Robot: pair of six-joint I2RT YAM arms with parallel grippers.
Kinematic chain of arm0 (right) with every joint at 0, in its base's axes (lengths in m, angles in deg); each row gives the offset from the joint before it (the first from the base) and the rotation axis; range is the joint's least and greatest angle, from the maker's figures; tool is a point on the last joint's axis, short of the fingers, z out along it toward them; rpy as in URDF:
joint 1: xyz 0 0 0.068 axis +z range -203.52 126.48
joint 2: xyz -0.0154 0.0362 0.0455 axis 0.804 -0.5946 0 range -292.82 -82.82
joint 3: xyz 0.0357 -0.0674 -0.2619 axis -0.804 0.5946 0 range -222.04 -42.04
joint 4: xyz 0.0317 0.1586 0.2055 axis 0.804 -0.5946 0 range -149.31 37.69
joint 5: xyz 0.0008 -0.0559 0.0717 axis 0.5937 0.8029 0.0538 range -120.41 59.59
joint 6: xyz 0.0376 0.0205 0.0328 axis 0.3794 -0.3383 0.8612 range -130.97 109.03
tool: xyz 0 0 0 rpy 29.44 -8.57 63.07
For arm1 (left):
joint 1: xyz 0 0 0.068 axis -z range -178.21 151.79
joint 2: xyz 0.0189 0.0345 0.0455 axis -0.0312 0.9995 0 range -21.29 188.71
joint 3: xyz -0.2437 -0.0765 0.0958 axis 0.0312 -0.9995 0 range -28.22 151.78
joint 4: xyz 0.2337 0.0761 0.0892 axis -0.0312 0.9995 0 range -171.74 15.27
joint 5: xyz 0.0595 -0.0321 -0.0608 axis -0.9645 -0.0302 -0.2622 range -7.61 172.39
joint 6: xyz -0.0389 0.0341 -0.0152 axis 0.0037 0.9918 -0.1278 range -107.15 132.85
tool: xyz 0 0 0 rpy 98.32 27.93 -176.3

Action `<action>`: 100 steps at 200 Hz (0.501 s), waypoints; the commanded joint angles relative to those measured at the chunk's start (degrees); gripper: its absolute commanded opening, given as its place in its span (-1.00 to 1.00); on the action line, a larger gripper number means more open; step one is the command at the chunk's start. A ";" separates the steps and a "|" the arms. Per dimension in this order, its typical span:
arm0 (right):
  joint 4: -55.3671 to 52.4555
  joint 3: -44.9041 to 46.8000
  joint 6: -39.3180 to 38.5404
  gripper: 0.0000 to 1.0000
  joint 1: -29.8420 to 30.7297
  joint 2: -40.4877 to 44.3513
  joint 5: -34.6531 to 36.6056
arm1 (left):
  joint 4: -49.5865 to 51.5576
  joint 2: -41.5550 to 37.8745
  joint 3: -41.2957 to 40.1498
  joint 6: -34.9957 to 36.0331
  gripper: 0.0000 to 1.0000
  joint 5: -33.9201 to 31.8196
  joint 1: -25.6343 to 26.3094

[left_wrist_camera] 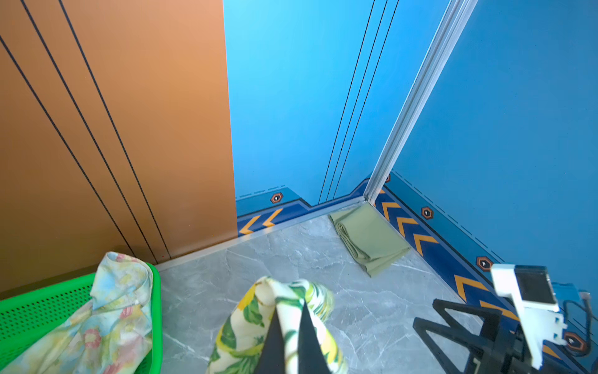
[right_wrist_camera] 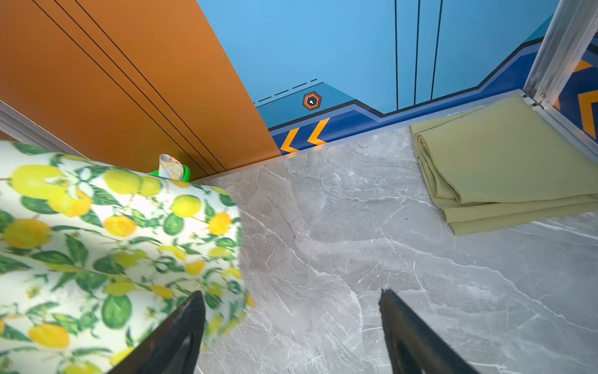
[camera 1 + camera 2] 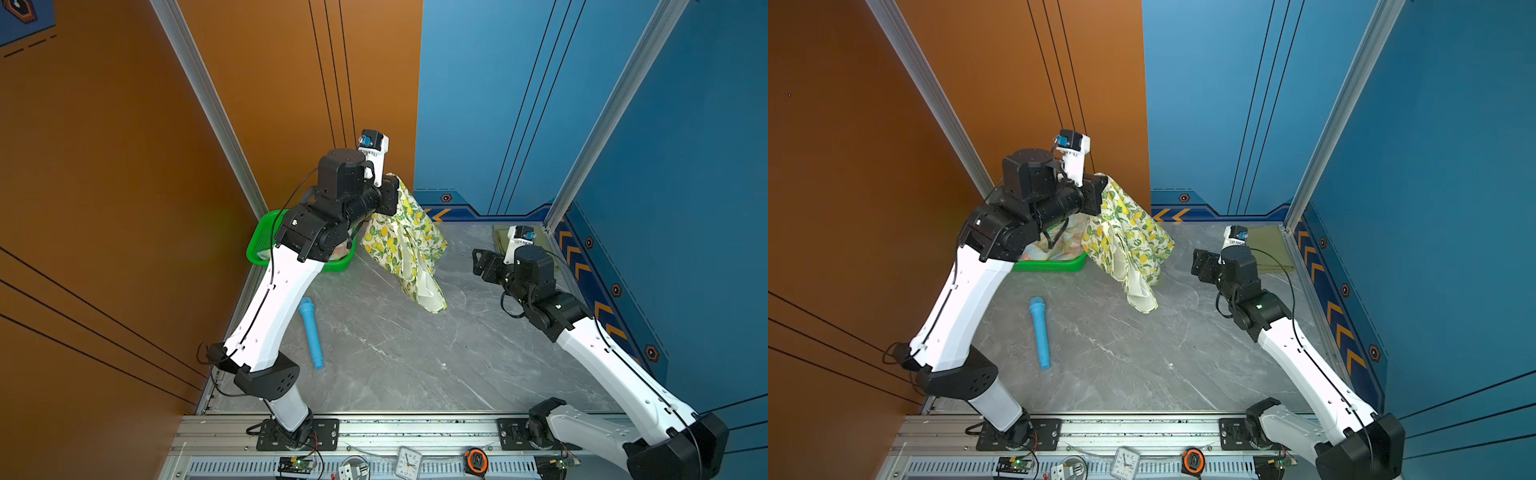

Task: Fold and stack skirts
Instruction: Place the skirt at the center of the table.

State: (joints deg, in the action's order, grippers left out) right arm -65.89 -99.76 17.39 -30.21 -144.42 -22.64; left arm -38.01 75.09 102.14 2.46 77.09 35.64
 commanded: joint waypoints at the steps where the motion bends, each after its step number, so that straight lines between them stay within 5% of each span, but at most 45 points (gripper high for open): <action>1: -4.23 1.55 -1.09 0.71 0.25 2.09 -0.30 | -2.12 0.42 -5.91 -2.52 -1.00 -1.57 0.76; 26: -7.64 1.04 -2.35 0.72 0.22 1.91 -1.41 | -4.17 3.00 -14.82 -5.20 -0.99 0.28 0.60; 30: -8.26 0.90 -2.57 0.72 0.24 1.73 -1.59 | -4.11 3.70 -15.65 -5.48 -0.80 0.80 0.49; 40: -10.03 0.76 -3.00 0.72 0.32 1.51 -2.03 | -3.38 5.66 -17.32 -6.37 0.09 2.81 -0.02; 53: -11.94 1.29 -3.22 0.72 0.95 1.44 -2.25 | -1.03 8.05 -17.97 -6.90 0.50 3.89 -0.76; 100: -12.44 6.66 -2.09 0.70 14.75 0.15 4.15 | 3.52 5.34 -23.22 -6.58 0.83 3.18 -6.35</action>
State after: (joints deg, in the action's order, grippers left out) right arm -75.88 -95.97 15.45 -22.93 -142.76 -22.71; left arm -36.90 85.43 81.07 -3.20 79.08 33.45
